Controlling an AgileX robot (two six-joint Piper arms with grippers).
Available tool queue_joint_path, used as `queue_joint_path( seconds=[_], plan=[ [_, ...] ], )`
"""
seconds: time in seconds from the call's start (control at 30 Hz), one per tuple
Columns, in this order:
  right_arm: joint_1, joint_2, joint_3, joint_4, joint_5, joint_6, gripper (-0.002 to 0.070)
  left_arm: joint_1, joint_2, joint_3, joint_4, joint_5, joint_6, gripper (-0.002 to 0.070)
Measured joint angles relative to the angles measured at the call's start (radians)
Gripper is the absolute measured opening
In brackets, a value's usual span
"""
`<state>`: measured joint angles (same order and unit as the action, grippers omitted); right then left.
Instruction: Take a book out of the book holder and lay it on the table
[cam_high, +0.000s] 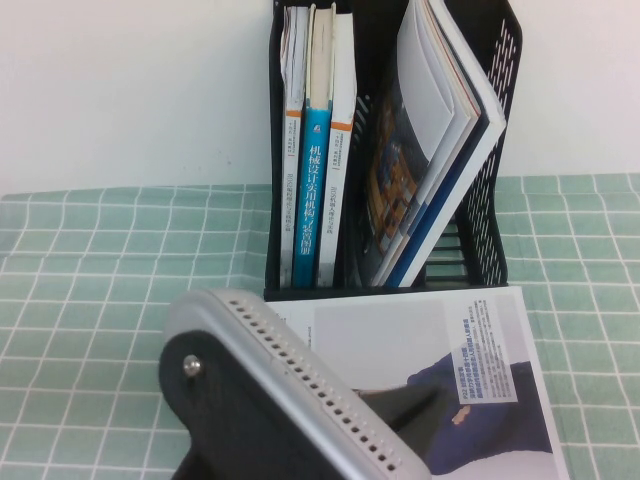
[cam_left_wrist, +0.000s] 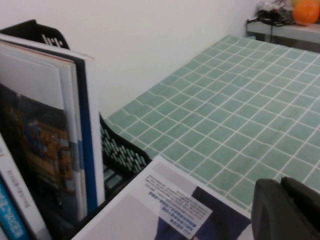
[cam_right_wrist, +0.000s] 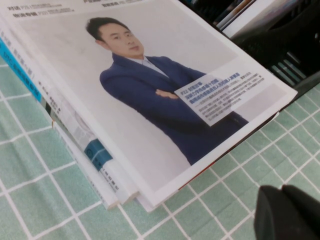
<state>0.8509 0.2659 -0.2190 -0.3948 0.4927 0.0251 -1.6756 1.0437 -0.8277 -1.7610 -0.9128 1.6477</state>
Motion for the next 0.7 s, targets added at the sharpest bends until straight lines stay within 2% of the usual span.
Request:
queue_joint_path(
  seconds=[0.2,0.33,0.43,0.53,0.57,0.63,0.7],
  plan=[
    [0.0,0.0,0.0,0.0,0.0,0.0,-0.0001,0.0,0.0,0.0,0.0,-0.218,0.008,-0.0002],
    [0.0,0.0,0.0,0.0,0.0,0.0,-0.0002,0.0,0.0,0.0,0.028,-0.291,-0.017,-0.0002],
    [0.0,0.0,0.0,0.0,0.0,0.0,-0.0002,0.009,0.0,0.0,0.245,-0.301,-0.045,-0.0002],
    [0.0,0.0,0.0,0.0,0.0,0.0,-0.0002,0.042,-0.008,-0.025,0.55,-0.297,-0.082,-0.0003],
    [0.0,0.0,0.0,0.0,0.0,0.0,-0.0002,0.052,-0.016,-0.054,0.609,-0.273,-0.084,-0.0003],
    [0.0,0.0,0.0,0.0,0.0,0.0,-0.0002,0.071,-0.028,-0.143,0.637,-0.159,-0.064,-0.0003],
    [0.0,0.0,0.0,0.0,0.0,0.0,-0.0002,0.104,-0.046,-0.242,0.599,-0.042,-0.019,-0.0003]
  ],
)
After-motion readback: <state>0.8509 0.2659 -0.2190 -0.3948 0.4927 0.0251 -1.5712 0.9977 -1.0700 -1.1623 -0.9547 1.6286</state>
